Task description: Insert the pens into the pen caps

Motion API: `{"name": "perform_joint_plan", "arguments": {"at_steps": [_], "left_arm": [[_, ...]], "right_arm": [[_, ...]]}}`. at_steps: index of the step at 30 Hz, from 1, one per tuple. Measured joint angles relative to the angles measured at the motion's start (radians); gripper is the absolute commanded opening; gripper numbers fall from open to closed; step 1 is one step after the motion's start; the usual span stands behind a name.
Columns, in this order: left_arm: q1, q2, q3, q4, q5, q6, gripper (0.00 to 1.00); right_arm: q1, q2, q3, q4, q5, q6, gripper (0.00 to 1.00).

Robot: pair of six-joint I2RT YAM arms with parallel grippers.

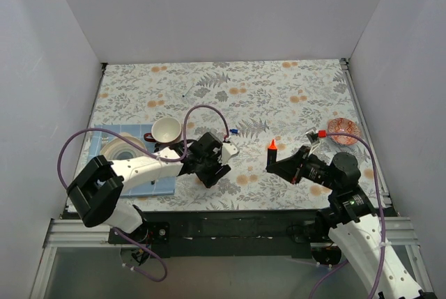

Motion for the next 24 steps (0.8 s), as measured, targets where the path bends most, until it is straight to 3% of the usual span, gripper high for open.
{"name": "perform_joint_plan", "arguments": {"at_steps": [1,10,13,14,20,24], "left_arm": [[-0.002,0.001,-0.004,0.0,0.002,0.011,0.47],[-0.023,0.076,-0.016,0.006,0.003,0.08,0.46],[-0.026,0.082,-0.013,0.015,0.002,0.093,0.29],[-0.029,0.082,-0.013,0.018,0.003,0.099,0.17],[-0.061,0.055,-0.045,0.067,0.0,0.21,0.0],[-0.084,-0.011,-0.114,0.111,0.003,0.344,0.0]], "right_arm": [[0.0,0.0,0.005,-0.006,0.002,-0.002,0.01],[0.004,-0.003,0.025,-0.022,0.019,-0.016,0.01],[0.004,-0.01,0.025,-0.024,0.027,-0.016,0.01],[0.004,-0.013,0.025,-0.024,0.028,-0.016,0.01],[0.004,-0.019,0.025,-0.025,0.041,-0.015,0.01],[0.004,-0.02,0.025,-0.029,0.046,-0.015,0.01]]}}
